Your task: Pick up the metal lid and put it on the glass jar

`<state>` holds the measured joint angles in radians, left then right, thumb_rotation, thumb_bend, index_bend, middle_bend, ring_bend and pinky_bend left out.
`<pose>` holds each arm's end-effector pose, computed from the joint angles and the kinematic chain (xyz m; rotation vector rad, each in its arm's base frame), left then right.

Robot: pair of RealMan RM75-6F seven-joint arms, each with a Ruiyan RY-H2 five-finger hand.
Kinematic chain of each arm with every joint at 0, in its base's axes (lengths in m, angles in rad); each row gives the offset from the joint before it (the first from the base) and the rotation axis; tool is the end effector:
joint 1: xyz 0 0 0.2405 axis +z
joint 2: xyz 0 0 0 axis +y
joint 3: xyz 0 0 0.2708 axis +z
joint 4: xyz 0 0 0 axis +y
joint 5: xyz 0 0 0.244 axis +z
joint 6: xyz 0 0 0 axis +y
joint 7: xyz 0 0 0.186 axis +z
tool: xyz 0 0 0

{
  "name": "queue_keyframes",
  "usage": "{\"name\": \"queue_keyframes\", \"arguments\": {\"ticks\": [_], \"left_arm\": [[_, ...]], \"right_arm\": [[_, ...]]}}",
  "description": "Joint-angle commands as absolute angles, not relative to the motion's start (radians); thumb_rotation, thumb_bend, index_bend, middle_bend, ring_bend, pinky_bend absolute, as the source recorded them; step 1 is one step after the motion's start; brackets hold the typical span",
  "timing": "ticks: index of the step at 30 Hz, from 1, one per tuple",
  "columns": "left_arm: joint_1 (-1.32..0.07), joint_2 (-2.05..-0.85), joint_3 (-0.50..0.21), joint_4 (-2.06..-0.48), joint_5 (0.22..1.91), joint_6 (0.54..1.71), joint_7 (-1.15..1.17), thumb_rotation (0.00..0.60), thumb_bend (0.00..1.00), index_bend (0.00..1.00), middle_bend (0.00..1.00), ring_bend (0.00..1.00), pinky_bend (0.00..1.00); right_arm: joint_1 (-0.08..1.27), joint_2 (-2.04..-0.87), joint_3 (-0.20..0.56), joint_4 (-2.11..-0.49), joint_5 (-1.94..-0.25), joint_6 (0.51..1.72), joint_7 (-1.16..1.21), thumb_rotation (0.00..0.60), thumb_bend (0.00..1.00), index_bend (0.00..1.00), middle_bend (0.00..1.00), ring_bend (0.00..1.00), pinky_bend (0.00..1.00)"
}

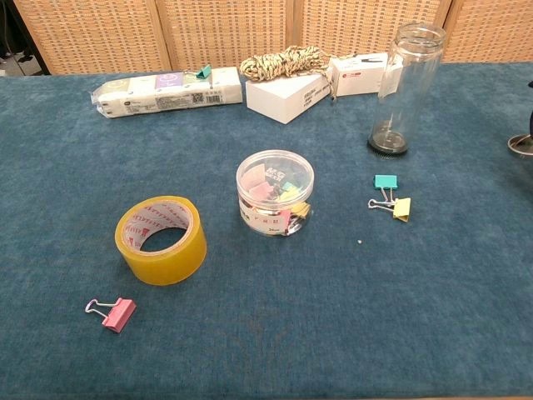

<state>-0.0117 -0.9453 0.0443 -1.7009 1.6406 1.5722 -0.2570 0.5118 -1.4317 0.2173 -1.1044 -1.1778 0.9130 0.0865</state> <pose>-0.3266 0.1786 0.1720 -1.3978 -1.0486 -1.0413 -0.3513 -0.4223 0.0519 1.4307 -1.0996 0.7937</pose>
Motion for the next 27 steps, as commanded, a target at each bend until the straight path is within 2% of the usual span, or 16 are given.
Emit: {"name": "queue_keyframes", "arguments": {"ticks": [1, 10, 17, 27], "left_arm": [[-0.010, -0.943, 0.046, -1.700, 1.644, 1.575, -0.263, 0.600, 0.09, 0.00, 0.00, 0.00, 0.00], [-0.002, -0.936, 0.055, -1.691, 1.666, 1.596, -0.284, 0.600, 0.09, 0.00, 0.00, 0.00, 0.00], [0.002, -0.937, 0.059, -1.689, 1.678, 1.606, -0.289, 0.600, 0.09, 0.00, 0.00, 0.00, 0.00], [0.006, -0.931, 0.061, -1.683, 1.677, 1.614, -0.311, 0.600, 0.09, 0.00, 0.00, 0.00, 0.00]], "right_arm": [[0.495, -1.368, 0.229, -1.172, -1.185, 0.950, 0.078, 0.600, 0.63, 0.67, 0.00, 0.00, 0.00], [0.491, -1.175, 0.301, -1.396, -1.159, 1.019, 0.011, 0.600, 0.63, 0.68, 0.00, 0.00, 0.00], [0.515, -1.087, 0.360, -1.533, -1.113, 1.032, -0.020, 0.600, 0.63, 0.69, 0.00, 0.00, 0.00], [0.613, -1.131, 0.426, -1.610, -0.986, 1.006, -0.054, 0.600, 0.63, 0.69, 0.00, 0.00, 0.00]]}}
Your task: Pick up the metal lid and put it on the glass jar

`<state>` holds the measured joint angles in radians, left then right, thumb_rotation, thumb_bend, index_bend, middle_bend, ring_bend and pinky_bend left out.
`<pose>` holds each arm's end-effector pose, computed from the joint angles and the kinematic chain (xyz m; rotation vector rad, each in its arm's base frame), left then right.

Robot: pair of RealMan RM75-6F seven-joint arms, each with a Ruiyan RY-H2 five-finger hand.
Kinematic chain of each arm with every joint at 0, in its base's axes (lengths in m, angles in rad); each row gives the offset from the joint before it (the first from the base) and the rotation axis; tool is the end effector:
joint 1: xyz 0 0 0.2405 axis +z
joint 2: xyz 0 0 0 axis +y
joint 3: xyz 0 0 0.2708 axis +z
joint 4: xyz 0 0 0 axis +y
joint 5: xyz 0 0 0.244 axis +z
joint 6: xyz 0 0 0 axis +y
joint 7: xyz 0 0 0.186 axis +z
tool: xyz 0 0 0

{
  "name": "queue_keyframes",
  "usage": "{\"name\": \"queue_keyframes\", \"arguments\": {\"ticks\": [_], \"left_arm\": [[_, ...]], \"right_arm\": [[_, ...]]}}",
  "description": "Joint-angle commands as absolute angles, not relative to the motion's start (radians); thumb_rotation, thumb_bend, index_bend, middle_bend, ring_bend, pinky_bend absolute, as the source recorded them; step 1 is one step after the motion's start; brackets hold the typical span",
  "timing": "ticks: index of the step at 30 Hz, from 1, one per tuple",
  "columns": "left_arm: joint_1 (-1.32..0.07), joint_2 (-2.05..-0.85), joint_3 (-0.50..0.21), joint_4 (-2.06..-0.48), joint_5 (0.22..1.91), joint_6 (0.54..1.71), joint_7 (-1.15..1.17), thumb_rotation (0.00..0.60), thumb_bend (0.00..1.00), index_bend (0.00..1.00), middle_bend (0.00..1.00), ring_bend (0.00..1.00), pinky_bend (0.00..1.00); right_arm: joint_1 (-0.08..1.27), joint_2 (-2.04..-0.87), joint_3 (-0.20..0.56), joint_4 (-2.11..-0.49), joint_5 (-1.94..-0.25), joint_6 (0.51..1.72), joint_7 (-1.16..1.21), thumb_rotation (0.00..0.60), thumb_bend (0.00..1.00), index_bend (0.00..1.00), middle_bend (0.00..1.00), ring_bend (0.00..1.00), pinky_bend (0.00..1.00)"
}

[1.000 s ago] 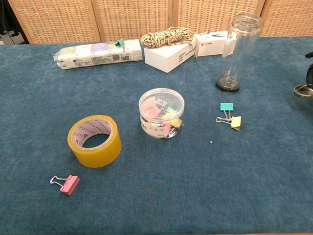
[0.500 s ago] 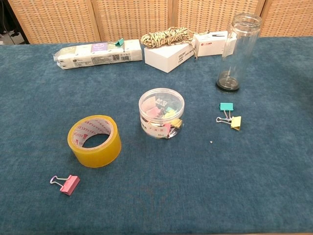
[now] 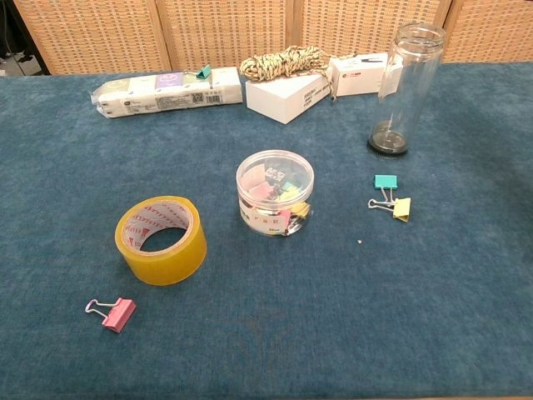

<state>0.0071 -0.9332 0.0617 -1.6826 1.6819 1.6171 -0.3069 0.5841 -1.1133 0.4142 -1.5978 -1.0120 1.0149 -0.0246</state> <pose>-0.3256 0.1677 0.1790 -1.4038 -1.0503 -1.0810 -0.2107 -0.4524 0.1586 1.3387 -1.0169 1.1337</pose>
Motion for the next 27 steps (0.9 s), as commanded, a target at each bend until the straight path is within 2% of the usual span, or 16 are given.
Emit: {"name": "queue_keyframes", "arguments": {"ticks": [1, 14, 27], "left_arm": [[0.004, -0.930, 0.060, -1.683, 1.675, 1.611, -0.312, 0.600, 0.09, 0.00, 0.00, 0.00, 0.00], [-0.003, -0.914, 0.057, -1.678, 1.660, 1.598, -0.361, 0.600, 0.09, 0.00, 0.00, 0.00, 0.00], [-0.005, -0.907, 0.058, -1.677, 1.654, 1.589, -0.378, 0.600, 0.09, 0.00, 0.00, 0.00, 0.00]], "right_arm": [[0.626, -1.140, 0.427, -1.614, -0.974, 1.006, -0.073, 0.600, 0.63, 0.69, 0.00, 0.00, 0.00], [0.735, -1.273, 0.419, -1.553, -0.902, 1.018, -0.162, 0.600, 0.63, 0.68, 0.00, 0.00, 0.00], [0.774, -1.310, 0.427, -1.522, -0.850, 1.026, -0.185, 0.600, 0.63, 0.68, 0.00, 0.00, 0.00]]}}
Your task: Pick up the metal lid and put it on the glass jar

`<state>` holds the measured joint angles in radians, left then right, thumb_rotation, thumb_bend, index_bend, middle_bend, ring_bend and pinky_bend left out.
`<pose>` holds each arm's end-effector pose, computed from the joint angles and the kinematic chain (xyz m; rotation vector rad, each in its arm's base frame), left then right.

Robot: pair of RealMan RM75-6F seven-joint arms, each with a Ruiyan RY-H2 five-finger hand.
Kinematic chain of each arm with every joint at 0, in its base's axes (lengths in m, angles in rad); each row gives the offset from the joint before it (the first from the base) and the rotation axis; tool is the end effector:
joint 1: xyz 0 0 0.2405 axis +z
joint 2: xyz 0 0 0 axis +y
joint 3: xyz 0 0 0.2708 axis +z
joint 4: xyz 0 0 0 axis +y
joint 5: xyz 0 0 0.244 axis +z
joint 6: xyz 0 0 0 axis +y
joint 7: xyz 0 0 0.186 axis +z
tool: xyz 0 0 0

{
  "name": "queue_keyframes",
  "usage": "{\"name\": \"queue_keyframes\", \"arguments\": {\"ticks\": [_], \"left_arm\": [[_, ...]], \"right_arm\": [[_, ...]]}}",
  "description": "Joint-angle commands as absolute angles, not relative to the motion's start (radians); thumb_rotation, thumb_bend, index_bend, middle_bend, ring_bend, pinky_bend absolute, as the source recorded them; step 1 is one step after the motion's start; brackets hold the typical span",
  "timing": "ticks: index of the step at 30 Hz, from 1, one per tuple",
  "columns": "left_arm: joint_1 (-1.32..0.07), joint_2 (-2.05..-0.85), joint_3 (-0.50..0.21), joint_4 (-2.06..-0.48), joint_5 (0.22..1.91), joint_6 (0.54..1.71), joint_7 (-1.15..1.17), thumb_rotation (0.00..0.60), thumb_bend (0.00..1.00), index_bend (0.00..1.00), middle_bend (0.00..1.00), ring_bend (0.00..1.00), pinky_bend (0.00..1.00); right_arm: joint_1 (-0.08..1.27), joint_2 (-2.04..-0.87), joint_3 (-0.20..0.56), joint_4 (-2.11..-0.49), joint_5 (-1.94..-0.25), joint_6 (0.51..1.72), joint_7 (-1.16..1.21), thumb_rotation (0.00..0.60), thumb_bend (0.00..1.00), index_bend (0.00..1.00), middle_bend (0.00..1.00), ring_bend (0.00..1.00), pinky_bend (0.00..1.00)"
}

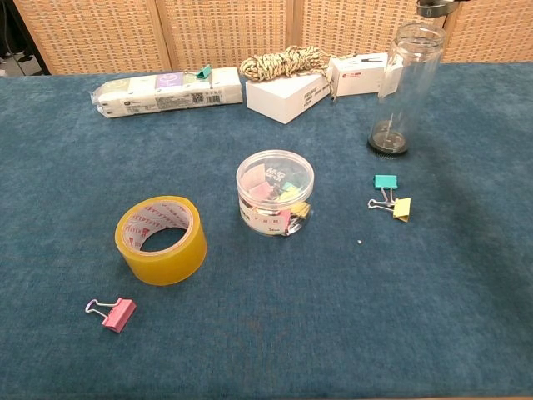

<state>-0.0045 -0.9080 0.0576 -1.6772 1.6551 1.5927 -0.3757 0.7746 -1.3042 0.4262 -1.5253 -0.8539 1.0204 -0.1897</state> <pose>-0.3324 0.1728 0.1870 -1.3793 -1.0958 -1.0863 -0.1442 -0.4878 0.0957 1.3782 -1.0463 1.1671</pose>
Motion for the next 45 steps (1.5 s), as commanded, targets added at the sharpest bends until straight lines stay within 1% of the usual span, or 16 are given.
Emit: {"name": "queue_keyframes", "arguments": {"ticks": [1, 8, 18, 39, 45], "left_arm": [[-0.007, -0.906, 0.059, -1.678, 1.652, 1.584, -0.380, 0.600, 0.09, 0.00, 0.00, 0.00, 0.00], [-0.007, -0.904, 0.058, -1.677, 1.651, 1.585, -0.383, 0.600, 0.09, 0.00, 0.00, 0.00, 0.00], [-0.007, -0.898, 0.055, -1.675, 1.644, 1.583, -0.401, 0.600, 0.09, 0.00, 0.00, 0.00, 0.00], [-0.001, -0.896, 0.056, -1.670, 1.652, 1.597, -0.414, 0.600, 0.09, 0.00, 0.00, 0.00, 0.00], [0.000, -0.896, 0.055, -1.670, 1.650, 1.598, -0.415, 0.600, 0.09, 0.00, 0.00, 0.00, 0.00]], "right_arm": [[0.774, -1.315, 0.425, -1.517, -0.847, 1.028, -0.182, 0.600, 0.63, 0.68, 0.00, 0.00, 0.00], [0.781, -1.341, 0.411, -1.481, -0.836, 1.017, -0.178, 0.600, 0.63, 0.68, 0.00, 0.00, 0.00], [0.797, -1.370, 0.410, -1.466, -0.833, 1.015, -0.175, 0.600, 0.63, 0.68, 0.00, 0.00, 0.00], [0.808, -1.393, 0.411, -1.447, -0.823, 1.011, -0.167, 0.600, 0.63, 0.68, 0.00, 0.00, 0.00], [0.807, -1.395, 0.411, -1.447, -0.818, 1.004, -0.158, 0.600, 0.63, 0.67, 0.00, 0.00, 0.00]]}}
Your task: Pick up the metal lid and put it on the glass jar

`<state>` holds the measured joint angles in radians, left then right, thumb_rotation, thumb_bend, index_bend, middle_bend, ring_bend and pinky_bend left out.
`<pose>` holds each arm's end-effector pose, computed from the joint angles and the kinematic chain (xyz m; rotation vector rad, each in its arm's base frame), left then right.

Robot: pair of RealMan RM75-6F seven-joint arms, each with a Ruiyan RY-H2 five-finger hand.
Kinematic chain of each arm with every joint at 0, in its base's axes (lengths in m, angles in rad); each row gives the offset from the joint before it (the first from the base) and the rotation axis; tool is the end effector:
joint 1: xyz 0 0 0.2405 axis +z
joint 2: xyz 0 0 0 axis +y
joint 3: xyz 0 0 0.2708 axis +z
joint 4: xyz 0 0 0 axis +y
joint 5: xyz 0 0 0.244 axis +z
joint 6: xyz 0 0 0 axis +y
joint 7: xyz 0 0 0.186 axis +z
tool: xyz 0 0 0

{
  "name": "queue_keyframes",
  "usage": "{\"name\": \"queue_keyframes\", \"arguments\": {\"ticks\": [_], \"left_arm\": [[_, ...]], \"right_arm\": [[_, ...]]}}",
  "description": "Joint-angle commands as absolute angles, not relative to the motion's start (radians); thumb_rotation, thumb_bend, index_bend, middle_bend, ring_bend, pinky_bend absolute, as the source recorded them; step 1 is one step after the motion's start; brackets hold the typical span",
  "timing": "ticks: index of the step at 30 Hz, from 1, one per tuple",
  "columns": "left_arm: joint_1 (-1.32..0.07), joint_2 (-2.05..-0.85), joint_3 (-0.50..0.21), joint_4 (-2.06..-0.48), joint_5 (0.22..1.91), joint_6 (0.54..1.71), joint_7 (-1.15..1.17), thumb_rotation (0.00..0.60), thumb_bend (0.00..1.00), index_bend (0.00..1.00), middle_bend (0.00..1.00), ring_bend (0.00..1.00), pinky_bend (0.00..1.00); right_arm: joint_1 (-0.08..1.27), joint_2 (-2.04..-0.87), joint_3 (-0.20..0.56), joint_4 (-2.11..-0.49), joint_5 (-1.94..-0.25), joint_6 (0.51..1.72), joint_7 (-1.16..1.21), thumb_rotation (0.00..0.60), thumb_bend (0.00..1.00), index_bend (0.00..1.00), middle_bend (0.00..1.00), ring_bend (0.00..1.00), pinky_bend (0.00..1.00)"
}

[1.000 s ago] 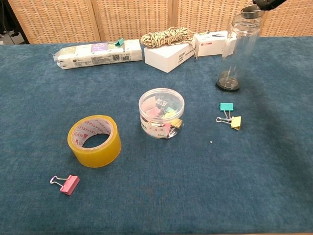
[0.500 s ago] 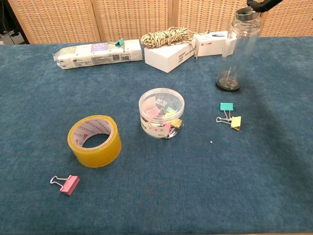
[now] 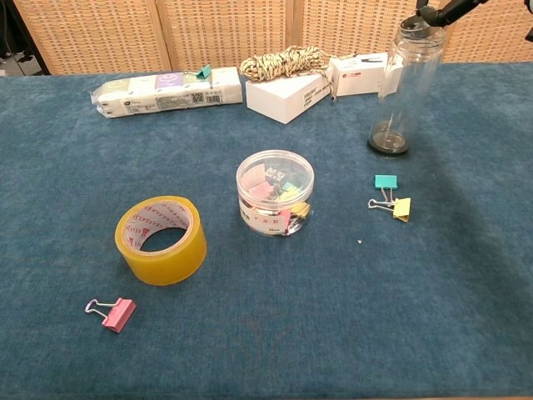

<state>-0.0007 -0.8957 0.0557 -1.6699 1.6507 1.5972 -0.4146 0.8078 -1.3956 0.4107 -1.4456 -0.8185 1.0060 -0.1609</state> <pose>-0.3353 0.1721 0.1934 -1.3628 -1.1096 -1.0994 -0.1461 -0.4942 0.0632 1.3623 -1.1300 1.1689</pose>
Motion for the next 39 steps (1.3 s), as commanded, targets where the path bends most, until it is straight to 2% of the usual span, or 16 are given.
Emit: {"name": "queue_keyframes", "arguments": {"ticks": [1, 6, 10, 13, 23, 30, 33, 39], "left_arm": [[0.000, -0.896, 0.055, -1.670, 1.650, 1.598, -0.415, 0.600, 0.09, 0.00, 0.00, 0.00, 0.00], [-0.001, -0.895, 0.055, -1.670, 1.651, 1.597, -0.415, 0.600, 0.09, 0.00, 0.00, 0.00, 0.00], [-0.001, -0.895, 0.055, -1.670, 1.651, 1.598, -0.415, 0.600, 0.09, 0.00, 0.00, 0.00, 0.00], [0.000, -0.895, 0.054, -1.669, 1.649, 1.598, -0.415, 0.600, 0.09, 0.00, 0.00, 0.00, 0.00], [0.000, -0.893, 0.055, -1.668, 1.652, 1.600, -0.420, 0.600, 0.09, 0.00, 0.00, 0.00, 0.00], [-0.003, -0.893, 0.055, -1.671, 1.652, 1.592, -0.415, 0.600, 0.09, 0.00, 0.00, 0.00, 0.00], [-0.002, -0.894, 0.057, -1.672, 1.654, 1.593, -0.411, 0.600, 0.09, 0.00, 0.00, 0.00, 0.00], [0.002, -0.897, 0.060, -1.674, 1.661, 1.599, -0.400, 0.600, 0.09, 0.00, 0.00, 0.00, 0.00]], "right_arm": [[0.807, -1.395, 0.410, -1.447, -0.819, 1.003, -0.156, 0.600, 0.63, 0.66, 0.00, 0.00, 0.00], [0.806, -1.394, 0.408, -1.451, -0.827, 1.000, -0.150, 0.600, 0.63, 0.60, 0.00, 0.00, 0.00], [0.806, -1.391, 0.408, -1.456, -0.834, 1.002, -0.148, 0.600, 0.63, 0.45, 0.00, 0.00, 0.00], [0.805, -1.387, 0.405, -1.460, -0.841, 1.003, -0.151, 0.600, 0.63, 0.39, 0.00, 0.00, 0.00], [0.792, -1.364, 0.404, -1.491, -0.857, 1.020, -0.149, 0.600, 0.63, 0.38, 0.00, 0.00, 0.00], [0.766, -1.302, 0.405, -1.574, -0.914, 1.057, -0.144, 0.600, 0.63, 0.38, 0.00, 0.00, 0.00], [0.752, -1.257, 0.393, -1.620, -0.923, 1.036, -0.142, 0.600, 0.63, 0.37, 0.00, 0.00, 0.00], [0.739, -1.164, 0.351, -1.687, -0.908, 0.941, -0.156, 0.600, 0.63, 0.28, 0.00, 0.00, 0.00]]}}
